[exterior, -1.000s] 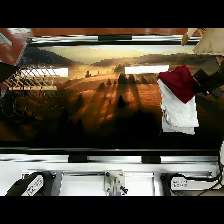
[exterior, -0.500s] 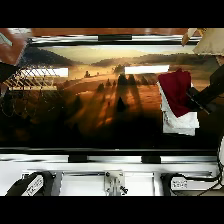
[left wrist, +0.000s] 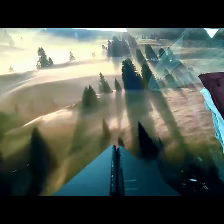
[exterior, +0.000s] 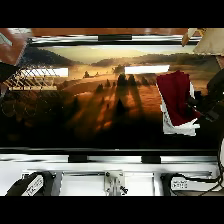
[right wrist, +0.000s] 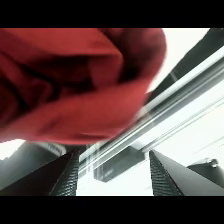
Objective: Fold the shirts.
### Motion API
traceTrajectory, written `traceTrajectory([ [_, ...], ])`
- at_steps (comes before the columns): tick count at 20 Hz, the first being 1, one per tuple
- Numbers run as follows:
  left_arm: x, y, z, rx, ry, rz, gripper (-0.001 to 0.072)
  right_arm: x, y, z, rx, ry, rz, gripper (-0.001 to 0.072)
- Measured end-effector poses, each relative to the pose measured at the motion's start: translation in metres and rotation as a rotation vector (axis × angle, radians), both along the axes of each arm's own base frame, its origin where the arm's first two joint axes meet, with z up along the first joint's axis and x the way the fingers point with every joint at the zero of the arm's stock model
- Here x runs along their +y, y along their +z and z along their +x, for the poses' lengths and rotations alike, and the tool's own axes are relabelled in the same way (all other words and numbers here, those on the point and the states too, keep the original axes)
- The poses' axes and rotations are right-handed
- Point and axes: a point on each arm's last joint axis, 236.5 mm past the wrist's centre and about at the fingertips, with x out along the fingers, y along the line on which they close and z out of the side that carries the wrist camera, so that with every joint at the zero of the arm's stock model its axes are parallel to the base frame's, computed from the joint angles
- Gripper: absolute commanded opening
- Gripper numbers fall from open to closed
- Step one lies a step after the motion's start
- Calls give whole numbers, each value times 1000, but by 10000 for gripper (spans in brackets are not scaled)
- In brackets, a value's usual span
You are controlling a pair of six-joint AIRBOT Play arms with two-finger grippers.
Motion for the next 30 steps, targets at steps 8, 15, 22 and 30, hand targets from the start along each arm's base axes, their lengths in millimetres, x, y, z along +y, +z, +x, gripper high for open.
traceTrajectory([
  [8,-22,-13,1,32,-66,31,32,-56,158,106,-705,244,-334,556],
  [15,-24,-54,-14,188,-83,166,33,18,130,116,-627,756,-271,557],
  [22,-20,-75,-34,301,-107,215,33,17,21,69,-331,789,-48,557],
  [30,-18,-72,-27,301,-51,178,33,-37,-23,65,-176,718,-216,77],
])
